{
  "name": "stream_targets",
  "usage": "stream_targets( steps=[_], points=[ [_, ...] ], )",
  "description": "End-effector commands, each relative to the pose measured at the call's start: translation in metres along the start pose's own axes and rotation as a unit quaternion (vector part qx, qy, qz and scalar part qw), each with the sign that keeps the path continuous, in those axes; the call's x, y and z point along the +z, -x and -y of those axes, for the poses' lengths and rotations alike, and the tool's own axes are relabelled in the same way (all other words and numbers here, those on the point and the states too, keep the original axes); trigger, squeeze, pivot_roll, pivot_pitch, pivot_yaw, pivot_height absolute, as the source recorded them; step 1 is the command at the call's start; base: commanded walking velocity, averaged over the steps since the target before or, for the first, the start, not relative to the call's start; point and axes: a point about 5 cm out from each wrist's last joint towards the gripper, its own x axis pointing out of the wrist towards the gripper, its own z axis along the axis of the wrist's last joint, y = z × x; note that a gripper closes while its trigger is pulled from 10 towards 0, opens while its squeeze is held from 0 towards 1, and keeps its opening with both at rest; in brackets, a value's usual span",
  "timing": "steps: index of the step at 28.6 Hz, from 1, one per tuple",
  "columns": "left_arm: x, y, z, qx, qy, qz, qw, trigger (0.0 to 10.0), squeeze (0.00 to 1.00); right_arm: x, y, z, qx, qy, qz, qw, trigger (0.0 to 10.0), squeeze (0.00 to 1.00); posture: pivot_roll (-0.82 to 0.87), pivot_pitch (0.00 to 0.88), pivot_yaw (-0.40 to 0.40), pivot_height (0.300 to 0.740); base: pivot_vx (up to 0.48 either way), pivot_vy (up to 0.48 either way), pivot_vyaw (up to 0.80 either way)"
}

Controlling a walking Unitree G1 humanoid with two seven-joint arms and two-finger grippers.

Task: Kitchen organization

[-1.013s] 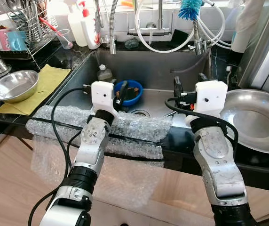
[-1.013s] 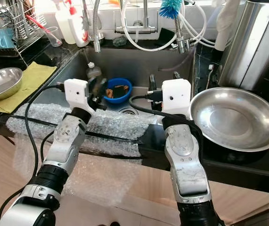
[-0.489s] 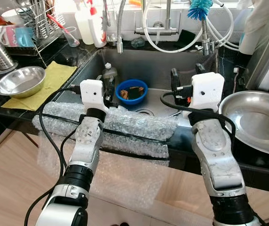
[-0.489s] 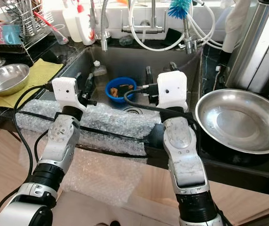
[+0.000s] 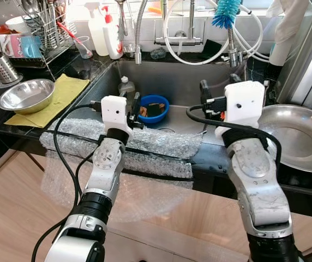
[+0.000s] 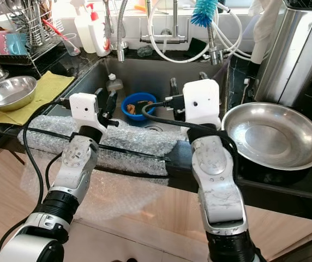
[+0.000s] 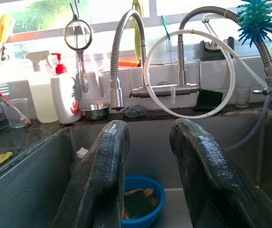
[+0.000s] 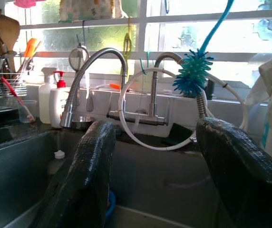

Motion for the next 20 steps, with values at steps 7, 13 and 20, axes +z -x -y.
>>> stream_targets(
  steps=[7,13,20],
  points=[
    [0.001,0.000,-0.004,0.003,-0.006,-0.001,1.000,10.0,0.00,-0.004,0.000,-0.011,0.008,-0.011,-0.005,1.000,10.0,0.00,-0.13,0.000,0.113,0.740,0.000,0.000,0.00],
    [0.005,-0.005,-0.008,0.002,-0.002,-0.003,1.000,10.0,0.00,0.002,-0.005,-0.016,0.013,-0.023,0.008,1.000,10.0,0.00,-0.12,0.035,0.114,0.740,0.000,0.000,0.00],
    [0.008,-0.006,-0.014,0.006,-0.007,-0.002,1.000,10.0,0.00,0.001,-0.008,-0.015,0.005,-0.023,0.004,1.000,10.0,0.00,-0.11,0.056,0.115,0.740,0.000,0.000,0.00]
  ],
)
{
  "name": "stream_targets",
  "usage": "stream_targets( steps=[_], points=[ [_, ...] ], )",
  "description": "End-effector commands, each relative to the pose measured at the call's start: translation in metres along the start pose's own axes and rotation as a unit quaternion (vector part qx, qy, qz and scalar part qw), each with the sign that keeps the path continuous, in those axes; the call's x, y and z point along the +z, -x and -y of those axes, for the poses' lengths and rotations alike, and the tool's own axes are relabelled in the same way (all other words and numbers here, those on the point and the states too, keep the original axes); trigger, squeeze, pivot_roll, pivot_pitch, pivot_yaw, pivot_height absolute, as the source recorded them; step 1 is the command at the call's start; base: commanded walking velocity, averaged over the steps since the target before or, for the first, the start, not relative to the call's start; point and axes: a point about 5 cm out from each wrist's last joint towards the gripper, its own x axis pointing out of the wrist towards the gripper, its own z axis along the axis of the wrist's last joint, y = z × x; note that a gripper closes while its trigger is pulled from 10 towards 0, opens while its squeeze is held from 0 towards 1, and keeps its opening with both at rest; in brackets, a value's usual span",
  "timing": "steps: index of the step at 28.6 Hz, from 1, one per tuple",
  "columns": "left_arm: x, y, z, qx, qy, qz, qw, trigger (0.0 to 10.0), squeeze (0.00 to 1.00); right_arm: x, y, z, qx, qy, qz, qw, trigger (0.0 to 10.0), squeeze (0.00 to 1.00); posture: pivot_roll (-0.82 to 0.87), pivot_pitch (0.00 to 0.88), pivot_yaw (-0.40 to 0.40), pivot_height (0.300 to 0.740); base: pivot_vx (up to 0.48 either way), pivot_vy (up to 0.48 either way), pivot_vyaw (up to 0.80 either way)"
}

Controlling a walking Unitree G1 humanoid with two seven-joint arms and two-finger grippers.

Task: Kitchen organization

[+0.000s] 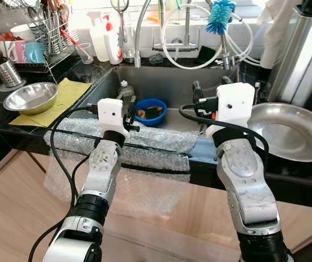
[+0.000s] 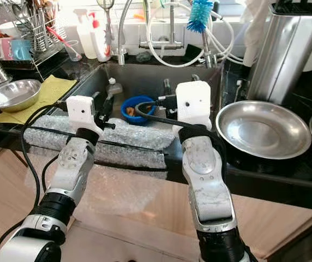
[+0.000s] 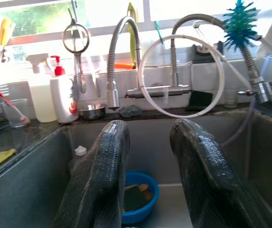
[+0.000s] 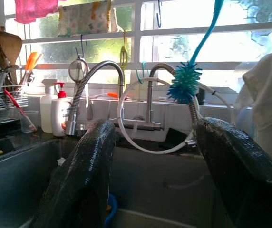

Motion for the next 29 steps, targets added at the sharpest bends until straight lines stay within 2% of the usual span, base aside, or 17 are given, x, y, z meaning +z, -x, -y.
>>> stream_targets(
  steps=[1,18,29],
  points=[
    [0.009,-0.005,-0.005,0.000,-0.006,0.013,1.000,10.0,0.00,0.002,-0.003,-0.001,-0.001,-0.004,0.003,1.000,10.0,0.00,-0.10,0.061,0.117,0.740,0.000,0.000,0.00],
    [0.010,-0.008,-0.008,0.002,-0.004,0.000,1.000,10.0,0.00,0.003,-0.008,-0.003,-0.003,-0.006,0.007,1.000,10.0,0.00,-0.10,0.089,0.125,0.740,0.000,0.000,0.00],
    [0.009,-0.008,-0.016,0.019,0.004,-0.012,1.000,10.0,0.00,-0.001,-0.009,-0.003,-0.007,-0.009,-0.003,1.000,10.0,0.00,-0.09,0.104,0.124,0.740,0.000,0.000,0.00]
  ],
)
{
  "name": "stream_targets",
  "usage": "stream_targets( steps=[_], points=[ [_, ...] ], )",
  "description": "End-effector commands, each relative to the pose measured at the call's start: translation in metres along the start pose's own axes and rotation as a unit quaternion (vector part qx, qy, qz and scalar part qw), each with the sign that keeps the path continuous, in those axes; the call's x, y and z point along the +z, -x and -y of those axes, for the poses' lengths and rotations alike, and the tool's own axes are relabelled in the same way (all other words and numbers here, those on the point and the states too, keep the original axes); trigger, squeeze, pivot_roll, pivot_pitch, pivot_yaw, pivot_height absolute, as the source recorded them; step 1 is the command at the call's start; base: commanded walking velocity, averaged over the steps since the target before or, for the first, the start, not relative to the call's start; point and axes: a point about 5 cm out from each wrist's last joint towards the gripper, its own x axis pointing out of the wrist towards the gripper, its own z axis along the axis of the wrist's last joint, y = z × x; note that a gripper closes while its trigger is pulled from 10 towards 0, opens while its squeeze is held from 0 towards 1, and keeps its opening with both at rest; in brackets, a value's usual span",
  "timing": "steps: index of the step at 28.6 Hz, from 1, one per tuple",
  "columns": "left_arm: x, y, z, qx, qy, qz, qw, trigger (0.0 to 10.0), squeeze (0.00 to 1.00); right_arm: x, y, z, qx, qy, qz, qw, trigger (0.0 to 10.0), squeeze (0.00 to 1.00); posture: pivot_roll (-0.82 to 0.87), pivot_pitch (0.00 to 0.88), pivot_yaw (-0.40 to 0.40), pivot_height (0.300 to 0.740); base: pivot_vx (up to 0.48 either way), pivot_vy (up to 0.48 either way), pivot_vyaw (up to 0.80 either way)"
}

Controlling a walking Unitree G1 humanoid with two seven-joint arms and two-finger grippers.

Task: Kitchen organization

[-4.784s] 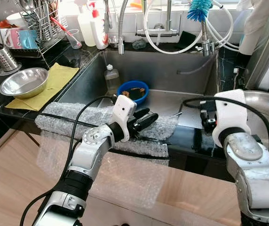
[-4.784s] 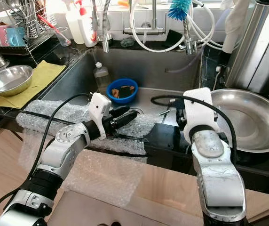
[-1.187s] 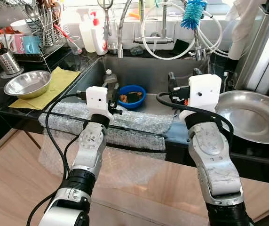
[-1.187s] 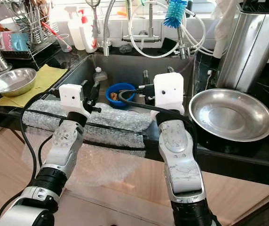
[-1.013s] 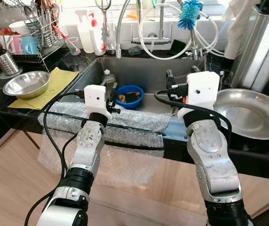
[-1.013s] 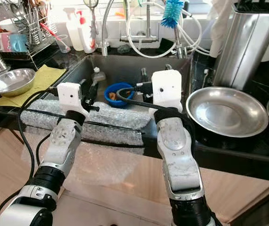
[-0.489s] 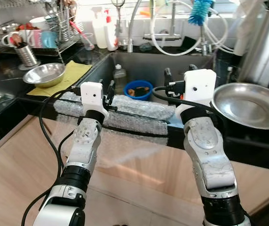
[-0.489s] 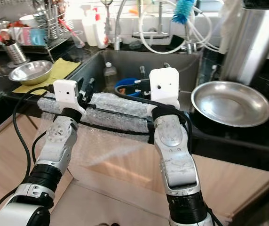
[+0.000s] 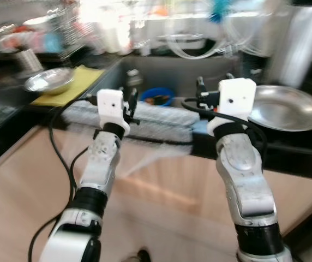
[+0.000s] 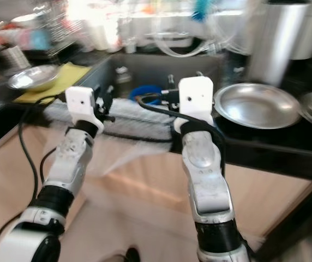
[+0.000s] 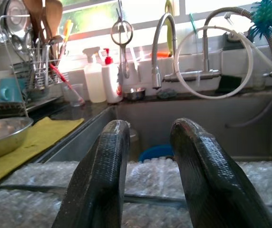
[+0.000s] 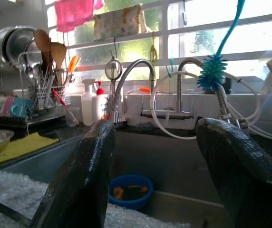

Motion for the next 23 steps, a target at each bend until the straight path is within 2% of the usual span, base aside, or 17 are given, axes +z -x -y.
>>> stream_targets(
  steps=[1,23],
  points=[
    [0.0071,-0.0059,0.0019,-0.001,0.008,0.007,1.000,10.0,0.00,0.0022,-0.0018,0.0010,-0.003,-0.002,0.002,1.000,10.0,0.00,-0.09,0.104,0.124,0.740,0.000,0.000,0.00],
    [0.0093,-0.0047,-0.0019,0.009,0.015,0.005,1.000,10.0,0.00,0.0015,-0.0012,0.0007,-0.002,-0.003,0.005,1.000,10.0,0.00,-0.09,0.112,0.121,0.740,0.000,0.000,0.00]
  ],
)
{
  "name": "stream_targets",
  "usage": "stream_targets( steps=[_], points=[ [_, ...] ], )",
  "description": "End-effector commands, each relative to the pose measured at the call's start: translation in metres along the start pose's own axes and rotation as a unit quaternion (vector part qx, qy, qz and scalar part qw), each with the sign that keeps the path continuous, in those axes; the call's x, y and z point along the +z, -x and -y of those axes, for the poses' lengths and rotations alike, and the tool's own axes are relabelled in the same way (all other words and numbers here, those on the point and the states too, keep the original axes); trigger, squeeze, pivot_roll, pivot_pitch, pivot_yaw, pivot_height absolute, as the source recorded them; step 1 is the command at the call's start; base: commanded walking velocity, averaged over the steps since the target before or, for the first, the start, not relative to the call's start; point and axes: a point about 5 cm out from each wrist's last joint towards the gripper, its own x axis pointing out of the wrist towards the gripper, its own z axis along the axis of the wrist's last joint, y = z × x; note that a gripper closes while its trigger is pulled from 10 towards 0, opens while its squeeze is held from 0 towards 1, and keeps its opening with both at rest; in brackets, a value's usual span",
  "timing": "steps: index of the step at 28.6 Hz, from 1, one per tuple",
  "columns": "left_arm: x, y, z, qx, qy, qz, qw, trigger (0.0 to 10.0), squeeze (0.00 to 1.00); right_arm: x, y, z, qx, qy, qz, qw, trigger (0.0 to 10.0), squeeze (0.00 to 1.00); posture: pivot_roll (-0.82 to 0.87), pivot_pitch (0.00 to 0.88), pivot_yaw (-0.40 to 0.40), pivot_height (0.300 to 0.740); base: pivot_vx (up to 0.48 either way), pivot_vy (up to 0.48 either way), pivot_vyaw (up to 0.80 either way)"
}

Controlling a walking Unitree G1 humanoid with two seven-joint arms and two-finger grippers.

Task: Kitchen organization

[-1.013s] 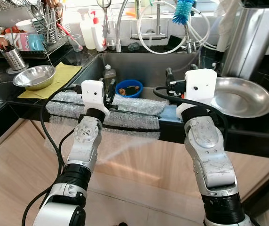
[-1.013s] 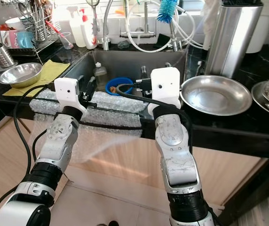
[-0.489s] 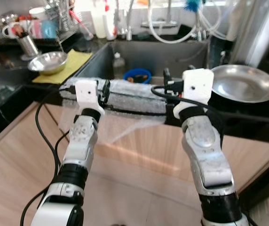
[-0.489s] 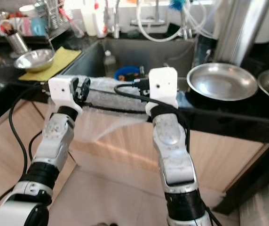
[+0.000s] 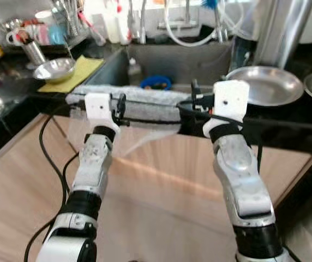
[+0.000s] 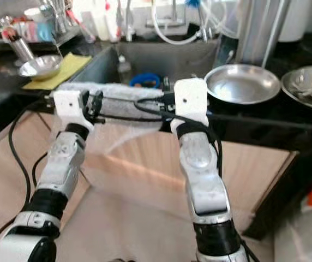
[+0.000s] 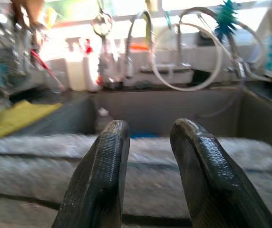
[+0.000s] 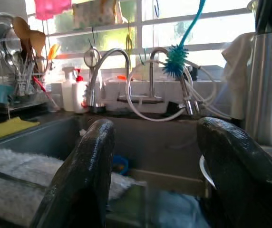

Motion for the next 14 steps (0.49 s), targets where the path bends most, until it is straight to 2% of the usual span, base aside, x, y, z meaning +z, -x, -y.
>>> stream_targets(
  steps=[1,5,6,7,8,9,10,11,12,13,14],
  points=[
    [0.001,0.000,-0.004,0.004,-0.003,-0.002,1.000,10.0,0.00,0.003,-0.001,-0.005,0.007,-0.006,0.004,1.000,10.0,0.00,-0.09,0.112,0.121,0.740,0.000,0.000,0.00],
    [-0.001,0.003,-0.007,0.007,-0.008,-0.003,1.000,10.0,0.00,0.001,0.000,-0.003,0.005,-0.011,0.003,1.000,10.0,0.00,-0.09,0.118,0.121,0.740,0.000,0.000,0.00],
    [-0.006,0.011,-0.030,0.047,-0.022,-0.011,0.999,10.0,0.00,-0.013,0.003,0.025,-0.026,-0.001,-0.006,1.000,10.0,0.00,-0.09,0.138,0.103,0.740,0.000,0.000,0.00],
    [-0.006,0.011,-0.030,0.047,-0.022,-0.011,0.999,10.0,0.00,-0.013,0.003,0.025,-0.026,-0.001,-0.006,1.000,10.0,0.00,-0.09,0.138,0.103,0.740,0.000,0.000,0.00],
    [-0.009,0.017,-0.047,0.076,-0.033,-0.017,0.996,10.0,0.00,-0.022,0.006,0.047,-0.049,0.008,-0.012,0.999,10.0,0.00,-0.09,0.138,0.103,0.740,0.000,0.000,0.00],
    [-0.025,0.035,-0.065,0.102,-0.046,-0.049,0.993,10.0,0.00,-0.047,0.027,0.059,-0.067,0.018,-0.052,0.996,10.0,0.00,-0.09,0.131,0.102,0.740,0.000,0.000,0.00],
    [-0.035,0.047,-0.075,0.117,-0.053,-0.071,0.989,10.0,0.00,-0.064,0.043,0.064,-0.074,0.026,-0.081,0.994,10.0,0.00,-0.09,0.132,0.102,0.740,0.000,0.000,0.00],
    [-0.041,0.055,-0.079,0.120,-0.056,-0.086,0.988,10.0,0.00,-0.073,0.053,0.063,-0.075,0.027,-0.100,0.992,10.0,0.00,-0.09,0.132,0.102,0.740,0.000,0.000,0.00],
    [-0.041,0.055,-0.079,0.120,-0.056,-0.086,0.988,10.0,0.00,-0.073,0.053,0.063,-0.075,0.027,-0.100,0.992,10.0,0.00,-0.09,0.132,0.102,0.740,0.000,0.000,0.00],
    [-0.049,0.066,-0.084,0.130,-0.047,-0.102,0.985,10.0,0.00,-0.084,0.063,0.063,-0.077,0.029,-0.119,0.989,10.0,0.00,-0.09,0.130,0.104,0.740,0.000,0.000,0.00],
    [-0.051,0.069,-0.084,0.133,-0.045,-0.105,0.984,10.0,0.00,-0.086,0.065,0.064,-0.078,0.029,-0.124,0.989,10.0,0.00,-0.09,0.130,0.104,0.740,0.000,0.000,0.00]
  ],
)
